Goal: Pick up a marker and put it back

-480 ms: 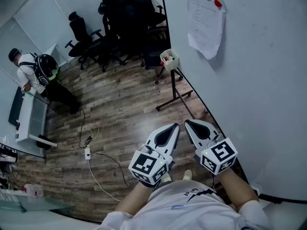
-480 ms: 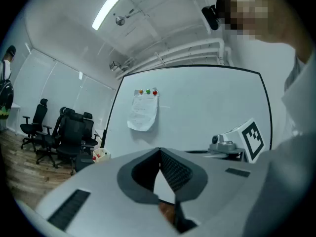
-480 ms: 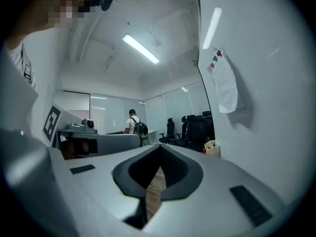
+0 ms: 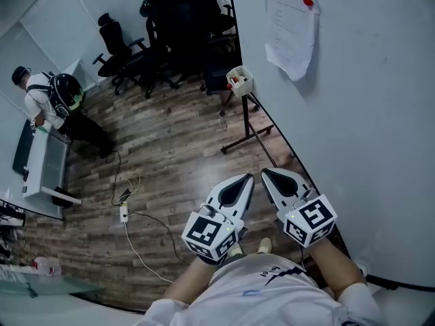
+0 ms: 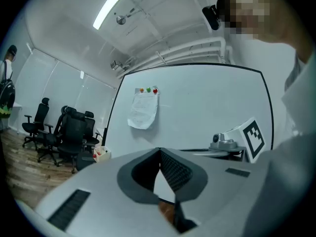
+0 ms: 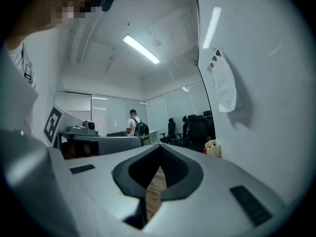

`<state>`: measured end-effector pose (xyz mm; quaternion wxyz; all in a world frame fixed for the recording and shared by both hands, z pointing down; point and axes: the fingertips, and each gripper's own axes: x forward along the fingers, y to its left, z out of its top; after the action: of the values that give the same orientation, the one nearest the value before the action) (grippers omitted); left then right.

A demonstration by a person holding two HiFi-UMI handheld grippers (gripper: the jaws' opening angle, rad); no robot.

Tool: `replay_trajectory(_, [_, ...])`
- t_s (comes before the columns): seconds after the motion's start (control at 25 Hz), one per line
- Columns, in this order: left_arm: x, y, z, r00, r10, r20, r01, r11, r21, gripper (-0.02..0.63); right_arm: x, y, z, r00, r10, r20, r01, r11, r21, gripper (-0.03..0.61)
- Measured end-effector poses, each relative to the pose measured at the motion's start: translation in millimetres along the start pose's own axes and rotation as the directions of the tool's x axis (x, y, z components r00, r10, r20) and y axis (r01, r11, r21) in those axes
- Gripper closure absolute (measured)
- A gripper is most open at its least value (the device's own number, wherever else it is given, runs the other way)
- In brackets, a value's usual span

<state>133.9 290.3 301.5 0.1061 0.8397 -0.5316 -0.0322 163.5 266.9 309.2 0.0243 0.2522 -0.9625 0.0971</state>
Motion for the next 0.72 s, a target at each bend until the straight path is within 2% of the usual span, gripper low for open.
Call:
replay_trajectory(0.36, [10,11,6,0.999,0.053,0.015,-0.053,0.998,0.017,0.603,-14,-23,1,1.000,-0.013,0.020,0.013,1.000,-0.007,0.566])
replay_trajectory(0.72, [32,6,2,0.998,0.055,-0.012,-0.055,0.998,0.019,0.603,-3,-34,-3,0.999,0.031,0.009,-0.031,0.999,0.029,0.566])
